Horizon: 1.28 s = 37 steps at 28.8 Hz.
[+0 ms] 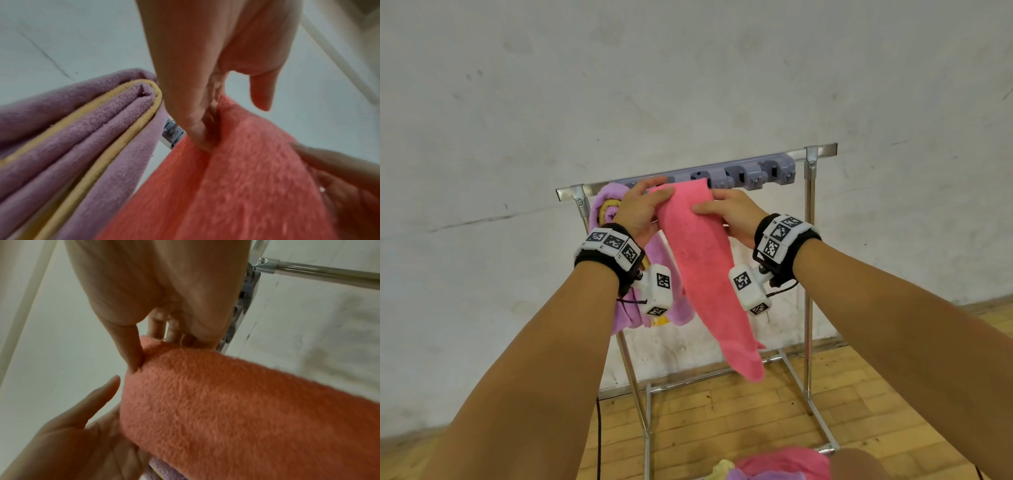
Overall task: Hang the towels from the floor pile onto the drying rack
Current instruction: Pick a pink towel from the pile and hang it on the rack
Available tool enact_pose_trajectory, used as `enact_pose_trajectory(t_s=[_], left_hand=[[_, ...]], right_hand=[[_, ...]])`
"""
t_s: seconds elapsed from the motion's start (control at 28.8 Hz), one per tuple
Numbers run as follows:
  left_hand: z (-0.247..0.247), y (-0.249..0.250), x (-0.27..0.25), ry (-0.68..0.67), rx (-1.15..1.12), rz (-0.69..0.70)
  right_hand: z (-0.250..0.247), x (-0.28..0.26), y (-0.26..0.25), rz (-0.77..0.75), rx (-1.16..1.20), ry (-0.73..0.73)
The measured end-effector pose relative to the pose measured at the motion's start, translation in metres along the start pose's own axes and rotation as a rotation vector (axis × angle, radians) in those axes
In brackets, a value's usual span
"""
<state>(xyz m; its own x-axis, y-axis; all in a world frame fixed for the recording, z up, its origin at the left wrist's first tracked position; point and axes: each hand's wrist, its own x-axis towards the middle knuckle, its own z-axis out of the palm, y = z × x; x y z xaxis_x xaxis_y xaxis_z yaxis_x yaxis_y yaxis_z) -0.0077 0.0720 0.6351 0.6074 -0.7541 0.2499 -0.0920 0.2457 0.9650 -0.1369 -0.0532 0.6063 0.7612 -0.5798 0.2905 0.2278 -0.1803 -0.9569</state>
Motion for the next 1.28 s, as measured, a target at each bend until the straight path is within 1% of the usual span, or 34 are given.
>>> enact_pose_trajectory(t_s=[0.07,0.14,0.17,0.21,0.28,0.38,0.45,0.56,0.62,0.69,0.83,0.9,1.01,1.11,1.22,1.28], left_hand=[[0.0,0.0,-0.003,-0.048,0.048,-0.062],[0.003,-0.001,-0.008,-0.16,0.103,-0.129],[0.004,-0.002,-0.01,-0.195,0.114,-0.139],[0.005,-0.002,-0.01,-0.2,0.116,-0.129],[0.006,-0.001,-0.008,-0.14,0.109,-0.075],[0.004,0.0,-0.005,-0.059,0.071,-0.005],[0.003,0.0,-0.004,-0.03,0.045,0.012],[-0.003,-0.005,-0.004,0.008,0.019,-0.04],[-0.009,-0.01,-0.003,-0.053,0.033,-0.09],[-0.012,-0.013,-0.003,-0.094,0.137,-0.101],[-0.013,-0.015,-0.002,-0.072,0.345,-0.063],[-0.012,-0.015,-0.002,-0.043,0.485,-0.013],[-0.012,-0.011,-0.002,0.001,0.652,0.123],[-0.013,-0.011,0.005,0.022,0.737,0.185],[-0.011,-0.009,0.009,0.101,0.75,0.213],[-0.008,-0.006,0.011,0.139,0.744,0.224]], right_hand=[[-0.002,0.003,-0.002,-0.052,-0.016,0.058],[-0.003,0.007,-0.003,-0.093,0.013,0.115],[-0.002,0.008,-0.004,-0.106,0.027,0.129],[-0.002,0.009,-0.003,-0.107,0.034,0.132],[0.001,0.01,-0.001,-0.08,0.039,0.105],[0.003,0.004,-0.001,0.014,0.038,0.02],[0.001,0.002,-0.002,0.028,-0.02,0.016],[0.0,0.005,-0.003,-0.036,-0.048,0.042],[0.001,0.01,-0.004,-0.063,-0.03,0.084],[0.003,0.014,-0.006,-0.068,0.001,0.112],[0.009,0.019,-0.007,-0.071,-0.011,0.126],[0.01,0.019,-0.007,-0.063,-0.03,0.122],[0.009,0.021,-0.005,-0.055,-0.097,0.13],[0.007,0.022,-0.003,-0.049,-0.242,0.15],[0.005,0.021,-0.003,-0.082,-0.338,0.177],[0.007,0.02,-0.002,-0.111,-0.399,0.147]])
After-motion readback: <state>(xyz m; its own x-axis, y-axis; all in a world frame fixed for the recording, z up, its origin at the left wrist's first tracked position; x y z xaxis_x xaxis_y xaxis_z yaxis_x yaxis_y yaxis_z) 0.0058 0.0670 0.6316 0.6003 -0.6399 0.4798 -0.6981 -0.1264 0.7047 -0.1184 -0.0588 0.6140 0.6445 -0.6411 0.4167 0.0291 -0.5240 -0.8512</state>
